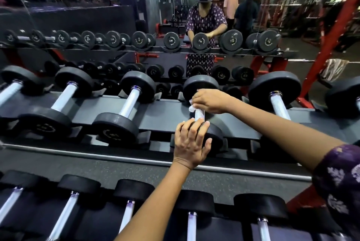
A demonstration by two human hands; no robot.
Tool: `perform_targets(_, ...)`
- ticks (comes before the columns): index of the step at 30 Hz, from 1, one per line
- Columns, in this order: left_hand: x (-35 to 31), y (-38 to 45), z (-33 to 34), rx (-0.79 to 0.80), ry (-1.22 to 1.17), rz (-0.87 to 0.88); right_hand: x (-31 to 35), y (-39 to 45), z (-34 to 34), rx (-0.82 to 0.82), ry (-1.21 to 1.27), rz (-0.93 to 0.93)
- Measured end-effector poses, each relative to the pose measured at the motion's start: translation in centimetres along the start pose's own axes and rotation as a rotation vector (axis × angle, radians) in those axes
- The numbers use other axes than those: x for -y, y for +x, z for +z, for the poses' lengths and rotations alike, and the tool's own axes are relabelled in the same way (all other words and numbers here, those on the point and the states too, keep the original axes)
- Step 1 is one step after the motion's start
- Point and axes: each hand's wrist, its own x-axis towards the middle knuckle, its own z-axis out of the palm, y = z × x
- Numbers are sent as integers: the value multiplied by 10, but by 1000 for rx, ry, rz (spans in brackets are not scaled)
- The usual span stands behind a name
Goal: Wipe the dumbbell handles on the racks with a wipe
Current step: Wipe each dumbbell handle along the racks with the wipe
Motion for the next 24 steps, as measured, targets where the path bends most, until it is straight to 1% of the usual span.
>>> perform_targets(2,1,0,0,2,-2,11,5,-5,2,-5,57,-20)
perform_targets(6,0,1,0,15,1,10,28,-17,11,164,287,-47)
perform_targets(7,0,1,0,19,4,12,26,-13,8,197,299,-27)
perform_targets(9,1,1,-1,22,10,15,17,-3,-3,234,200,-2)
perform_targets(11,2,1,-2,24,8,15,12,2,-13,224,158,6)
perform_targets(13,1,1,-2,22,7,19,11,2,-13,214,180,30)
perform_targets(15,1,2,-2,26,12,19,19,1,-9,287,240,75)
perform_targets(17,1,2,-3,32,14,14,26,-1,-2,318,335,35)
perform_targets(19,-1,1,-3,30,8,4,28,-7,1,276,406,1)
perform_targets(20,-1,1,-3,26,2,-5,29,-11,0,229,411,3)
perform_targets(22,-2,1,-3,20,-2,-15,26,-17,-1,86,405,16)
perform_targets(24,-2,2,-4,25,-3,-24,19,-15,-4,-52,302,25)
